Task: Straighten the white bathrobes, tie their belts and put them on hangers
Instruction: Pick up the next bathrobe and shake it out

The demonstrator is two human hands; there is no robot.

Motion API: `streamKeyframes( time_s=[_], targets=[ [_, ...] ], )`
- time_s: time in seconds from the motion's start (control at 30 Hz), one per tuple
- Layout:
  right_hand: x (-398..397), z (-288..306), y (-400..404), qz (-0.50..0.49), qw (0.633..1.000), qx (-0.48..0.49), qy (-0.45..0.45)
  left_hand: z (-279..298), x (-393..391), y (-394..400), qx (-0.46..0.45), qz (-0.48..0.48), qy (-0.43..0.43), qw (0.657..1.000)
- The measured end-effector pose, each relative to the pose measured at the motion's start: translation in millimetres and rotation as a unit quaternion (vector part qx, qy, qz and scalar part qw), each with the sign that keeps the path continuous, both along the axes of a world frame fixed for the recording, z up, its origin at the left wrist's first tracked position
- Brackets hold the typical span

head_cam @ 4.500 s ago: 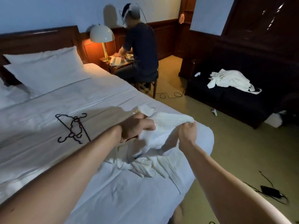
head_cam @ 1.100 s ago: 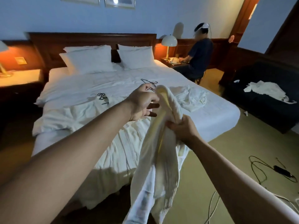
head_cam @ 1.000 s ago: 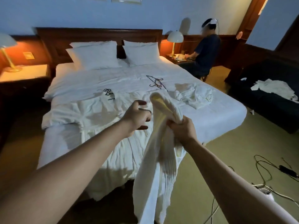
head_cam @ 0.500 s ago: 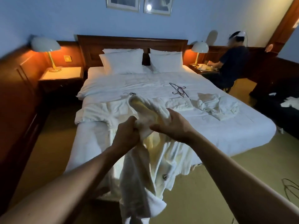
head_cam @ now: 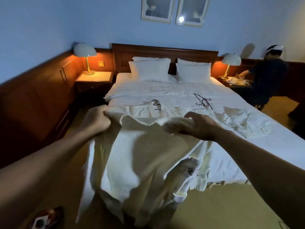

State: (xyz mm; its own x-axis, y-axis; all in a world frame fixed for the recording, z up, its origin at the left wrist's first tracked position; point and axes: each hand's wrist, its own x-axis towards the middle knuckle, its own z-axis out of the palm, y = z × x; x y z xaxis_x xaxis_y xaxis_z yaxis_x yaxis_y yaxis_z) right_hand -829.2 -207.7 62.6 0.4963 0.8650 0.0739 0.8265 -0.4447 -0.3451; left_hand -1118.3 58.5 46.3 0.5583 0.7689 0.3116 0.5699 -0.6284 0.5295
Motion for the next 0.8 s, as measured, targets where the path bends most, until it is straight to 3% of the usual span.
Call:
streamKeyframes(
  time_s=[0.1,0.2,0.3,0.47,0.63,0.8],
  targets=[
    [3,7,-6,0.007,0.999,-0.011,0.048,-4,-8,-5,0.021,-0.053,0.034,0.998],
    [11,11,-14,0.043,0.997,-0.027,0.059,-7,-16,-7,0.086,-0.144,0.017,0.986],
    [16,12,-17,0.092,0.99,-0.064,0.091,-7,-8,-9,0.105,-0.173,0.008,0.979],
    [18,-1,-27,0.083,0.986,0.023,0.141,-5,23,-23,0.124,-0.076,-0.108,0.983],
    [21,-13,-35,0.025,0.959,0.127,0.252,9,49,-49,0.1,-0.008,-0.184,0.978],
    [29,-4,-49,0.03,0.965,0.134,0.224,25,86,-79,0.037,0.014,-0.181,0.983]
  ],
)
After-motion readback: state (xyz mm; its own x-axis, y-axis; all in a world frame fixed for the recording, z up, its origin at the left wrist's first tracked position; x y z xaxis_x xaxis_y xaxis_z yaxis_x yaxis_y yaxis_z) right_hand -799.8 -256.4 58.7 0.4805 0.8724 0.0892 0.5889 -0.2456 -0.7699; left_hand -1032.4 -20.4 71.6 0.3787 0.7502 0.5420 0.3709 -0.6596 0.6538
